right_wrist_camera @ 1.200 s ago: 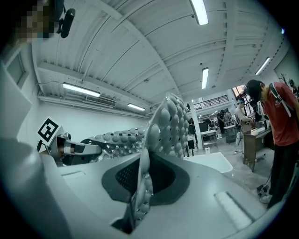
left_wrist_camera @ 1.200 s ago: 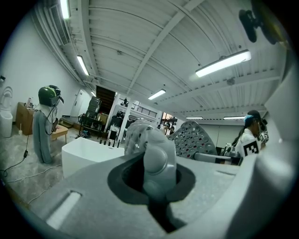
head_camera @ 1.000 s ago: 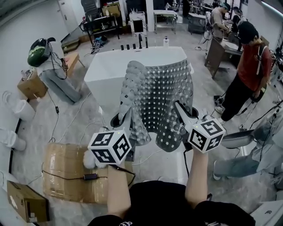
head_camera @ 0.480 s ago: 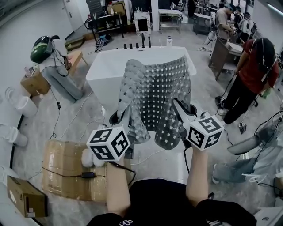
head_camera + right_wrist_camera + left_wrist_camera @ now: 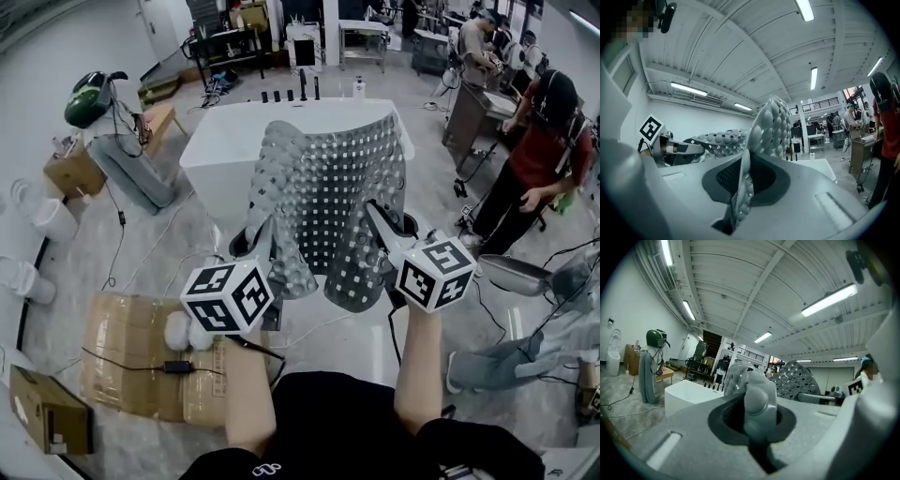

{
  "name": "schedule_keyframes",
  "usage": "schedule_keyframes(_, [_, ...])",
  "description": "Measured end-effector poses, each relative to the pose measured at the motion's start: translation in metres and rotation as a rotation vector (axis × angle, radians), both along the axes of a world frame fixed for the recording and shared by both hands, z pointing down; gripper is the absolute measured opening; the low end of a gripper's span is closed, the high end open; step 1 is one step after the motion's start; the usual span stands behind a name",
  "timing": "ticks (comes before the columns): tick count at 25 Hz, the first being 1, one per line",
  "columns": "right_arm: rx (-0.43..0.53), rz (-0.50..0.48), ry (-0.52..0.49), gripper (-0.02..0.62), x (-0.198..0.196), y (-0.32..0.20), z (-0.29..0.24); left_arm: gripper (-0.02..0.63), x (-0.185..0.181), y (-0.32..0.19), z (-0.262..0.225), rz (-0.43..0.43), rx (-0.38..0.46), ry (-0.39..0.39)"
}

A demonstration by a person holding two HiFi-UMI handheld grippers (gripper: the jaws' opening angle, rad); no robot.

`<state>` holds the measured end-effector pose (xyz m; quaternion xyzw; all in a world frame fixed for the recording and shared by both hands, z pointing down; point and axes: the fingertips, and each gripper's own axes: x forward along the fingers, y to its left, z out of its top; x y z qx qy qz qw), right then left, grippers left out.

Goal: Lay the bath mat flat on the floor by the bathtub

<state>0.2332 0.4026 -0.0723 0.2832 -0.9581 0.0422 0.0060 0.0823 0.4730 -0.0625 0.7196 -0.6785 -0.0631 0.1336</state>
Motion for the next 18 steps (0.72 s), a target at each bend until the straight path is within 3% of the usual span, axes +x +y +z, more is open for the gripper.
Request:
schedule_keyframes(12, [0.042,-0.003,0.021,0.023,0.023,-0.009,-0.014,0.018,0.022,-0.014,-0.012,-0.007,0.023,-0.005])
schedule_keyframes(18, [0.048,0.018,0.017,0.023,0.016,-0.012,0.0,0.018,0.009,-0.021,0.0,0.014,0.03,-0.013])
